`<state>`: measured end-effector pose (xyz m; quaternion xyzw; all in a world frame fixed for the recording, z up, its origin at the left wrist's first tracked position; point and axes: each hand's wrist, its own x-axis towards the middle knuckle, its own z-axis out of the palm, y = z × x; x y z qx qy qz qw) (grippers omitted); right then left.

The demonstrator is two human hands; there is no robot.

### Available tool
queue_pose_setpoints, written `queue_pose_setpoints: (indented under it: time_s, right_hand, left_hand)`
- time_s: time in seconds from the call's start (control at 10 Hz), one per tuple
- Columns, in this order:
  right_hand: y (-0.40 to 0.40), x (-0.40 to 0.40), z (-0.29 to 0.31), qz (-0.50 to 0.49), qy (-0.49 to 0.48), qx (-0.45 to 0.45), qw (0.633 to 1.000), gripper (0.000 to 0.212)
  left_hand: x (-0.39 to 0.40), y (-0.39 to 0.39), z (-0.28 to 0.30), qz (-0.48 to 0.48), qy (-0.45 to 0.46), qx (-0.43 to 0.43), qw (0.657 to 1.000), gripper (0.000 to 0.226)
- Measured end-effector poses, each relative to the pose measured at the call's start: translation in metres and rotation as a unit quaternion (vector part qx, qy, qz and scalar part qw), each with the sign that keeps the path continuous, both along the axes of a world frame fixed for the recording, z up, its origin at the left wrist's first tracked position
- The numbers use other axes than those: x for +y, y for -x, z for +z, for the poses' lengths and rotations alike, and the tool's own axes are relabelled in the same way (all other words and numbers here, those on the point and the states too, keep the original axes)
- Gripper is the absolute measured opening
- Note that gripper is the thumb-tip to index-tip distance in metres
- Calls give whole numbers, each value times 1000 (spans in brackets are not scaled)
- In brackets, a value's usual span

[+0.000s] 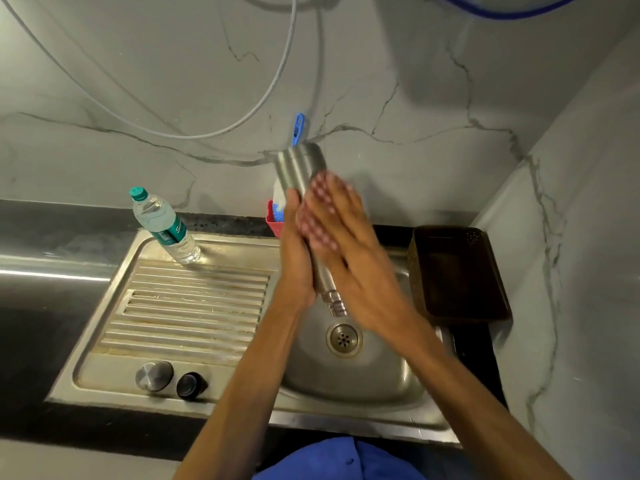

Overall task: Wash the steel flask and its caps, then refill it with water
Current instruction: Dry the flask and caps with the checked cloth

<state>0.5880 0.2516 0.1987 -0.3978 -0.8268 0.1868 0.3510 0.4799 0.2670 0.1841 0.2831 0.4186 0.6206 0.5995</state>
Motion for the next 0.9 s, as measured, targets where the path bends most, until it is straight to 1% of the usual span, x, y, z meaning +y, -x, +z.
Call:
queue_pose_setpoints:
  time_s: [0.1,0.2,0.3,0.4,0.5,0.6,0.7,0.8,0.9]
  right_hand:
    - [-16,-50,-35,20,4,-34,999,56]
    - [-22,-46,-35,19,51,9,998,57]
    - [-20,-5,0,-48,139,131,980,56]
    - [-26,36,20,-85,170,213,958,54]
    - [-30,40,11,-87,208,251,941,54]
    - [-17,3,-7,-92,169,196,961,53]
    - [-7,-41,-31,-51,115,128,984,51]
    - [-8,-54,-38,-47,117,103,987,55]
    - [-15,-24,-13,-92,135,171,972,55]
  left_hand:
    - [10,16,4,16,29,-40,999,66]
    - [5,6,-2,-9,15,-22,1000,70]
    - [-16,-24,-18,-88,21,53,995,71]
    - [-28,-34,-25,-107,44,65,991,69]
    - [-17,-31,-22,-96,30,144,984,78]
    - [7,-21,-15,-16,61,132,989,71]
    - [7,-5,-6,-20,66,40,997,68]
    - [-6,-4,-8,-76,46,-2,996,64]
    - [-30,-20,-17,-126,73,-21,989,57]
